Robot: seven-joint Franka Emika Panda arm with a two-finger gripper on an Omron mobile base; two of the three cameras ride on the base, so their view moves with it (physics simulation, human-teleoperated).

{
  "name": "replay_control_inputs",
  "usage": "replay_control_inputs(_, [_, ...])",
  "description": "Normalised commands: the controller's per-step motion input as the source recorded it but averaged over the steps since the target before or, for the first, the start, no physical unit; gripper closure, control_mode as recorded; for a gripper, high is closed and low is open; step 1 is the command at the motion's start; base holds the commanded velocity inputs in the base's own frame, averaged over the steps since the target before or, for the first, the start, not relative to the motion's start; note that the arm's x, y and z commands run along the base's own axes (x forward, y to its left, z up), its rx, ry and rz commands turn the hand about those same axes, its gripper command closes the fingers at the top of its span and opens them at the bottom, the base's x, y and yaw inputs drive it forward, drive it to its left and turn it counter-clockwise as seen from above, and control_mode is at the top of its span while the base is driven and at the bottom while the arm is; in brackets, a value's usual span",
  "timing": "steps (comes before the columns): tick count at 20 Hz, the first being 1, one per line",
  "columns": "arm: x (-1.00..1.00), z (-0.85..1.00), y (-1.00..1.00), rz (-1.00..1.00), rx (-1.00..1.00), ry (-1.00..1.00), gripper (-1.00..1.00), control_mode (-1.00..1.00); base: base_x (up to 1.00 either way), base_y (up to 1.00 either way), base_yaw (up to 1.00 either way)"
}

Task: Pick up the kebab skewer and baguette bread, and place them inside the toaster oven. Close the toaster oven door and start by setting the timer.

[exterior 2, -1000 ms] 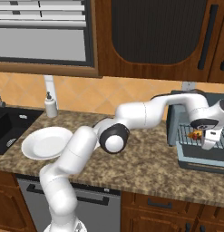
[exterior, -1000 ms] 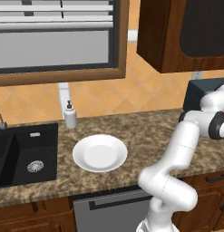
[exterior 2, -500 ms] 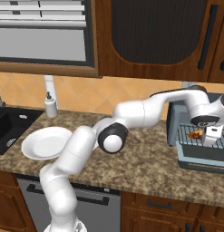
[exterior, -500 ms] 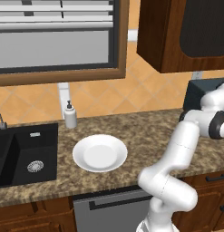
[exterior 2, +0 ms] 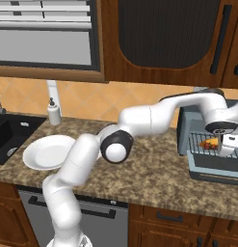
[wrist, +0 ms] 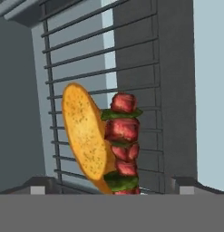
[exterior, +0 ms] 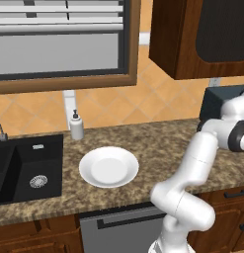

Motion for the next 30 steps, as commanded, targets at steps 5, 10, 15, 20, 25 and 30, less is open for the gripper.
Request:
replay_control_inputs(5, [-0.52,0.00,0.00,0.37,-0.04,-0.06,-1.00,-1.00,0.00,0.00,0.00])
replay_control_inputs(10, [-0.25,-0.05,0.01,0.47,-0.10,-0.20,-1.00,-1.00,0.00,0.00,0.00])
replay_control_inputs(15, [-0.25,-0.15,0.20,0.45,-0.23,-0.35,-1.00,-1.00,0.00,0.00,0.00])
replay_control_inputs(20, [-0.40,-0.20,0.63,0.33,-0.37,-0.44,-1.00,-1.00,0.00,0.00,0.00])
replay_control_inputs(25, [-0.17,-0.38,0.71,0.19,-0.42,-0.29,-1.00,-1.00,0.00,0.00,0.00])
replay_control_inputs(30, [-0.01,0.06,0.29,0.03,-0.33,-0.28,-1.00,-1.00,0.00,0.00,0.00])
